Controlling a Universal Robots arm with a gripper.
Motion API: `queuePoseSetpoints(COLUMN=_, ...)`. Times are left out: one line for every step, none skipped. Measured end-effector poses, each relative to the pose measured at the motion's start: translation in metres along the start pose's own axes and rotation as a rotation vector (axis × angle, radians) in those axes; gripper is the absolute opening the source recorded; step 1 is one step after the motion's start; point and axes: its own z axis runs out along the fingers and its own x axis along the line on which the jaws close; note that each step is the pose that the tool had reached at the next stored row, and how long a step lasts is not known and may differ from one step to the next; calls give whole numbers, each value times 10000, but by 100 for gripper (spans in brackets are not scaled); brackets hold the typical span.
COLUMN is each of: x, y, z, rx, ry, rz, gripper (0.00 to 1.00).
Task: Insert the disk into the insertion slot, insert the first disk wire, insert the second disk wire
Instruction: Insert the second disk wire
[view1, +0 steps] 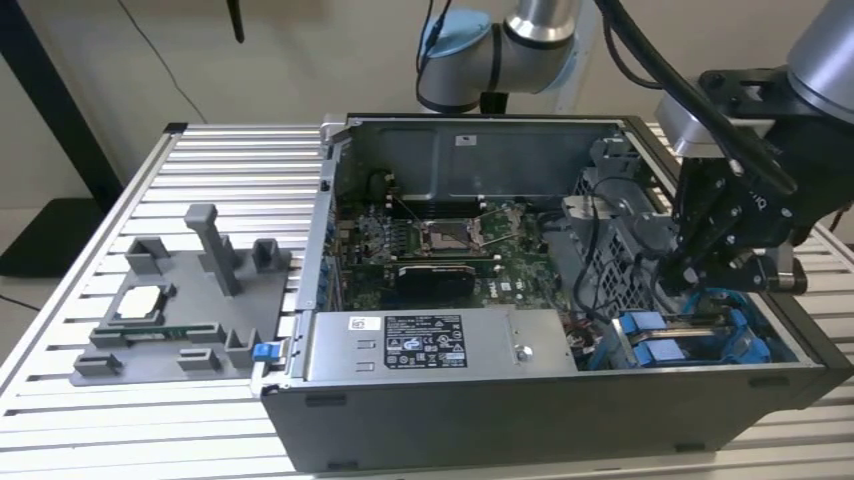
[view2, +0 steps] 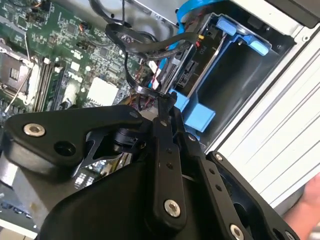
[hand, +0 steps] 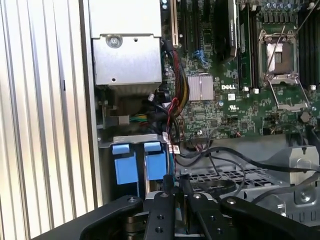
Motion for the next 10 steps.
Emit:
queuePoseSetpoints(x=4, y=-14, z=10, rx=-2, ry=10, rz=-23, gripper=0)
queuePoseSetpoints(x=9, y=-28, z=16, rx=-5, ry=17, rz=-51, gripper=0)
queuePoseSetpoints(x=16, y=-42, z=22, rx=-9, ry=19, rz=-76, gripper=0)
queuePoseSetpoints(x=23, y=-55, z=27, rx=-13, ry=18, rz=-101, gripper=0)
queuePoseSetpoints(x=32, y=-67, z=31, rx=-16, ry=17, rz=-124, gripper=0)
queuePoseSetpoints(x=41, y=-80, z=35, rx=-19, ry=20, rz=-146, gripper=0)
queuePoseSetpoints(x=51, y=-94, z=39, rx=-22, ry=21, rz=-163, gripper=0)
queuePoseSetpoints(x=64, y=-108, z=47, rx=-24, ry=21, rz=-176, gripper=0)
queuePoseSetpoints(x=73, y=-122, z=54, rx=-25, ry=20, rz=-188, gripper=0)
queuePoseSetpoints(x=83, y=-138, z=60, rx=-27, ry=22, rz=-199, gripper=0)
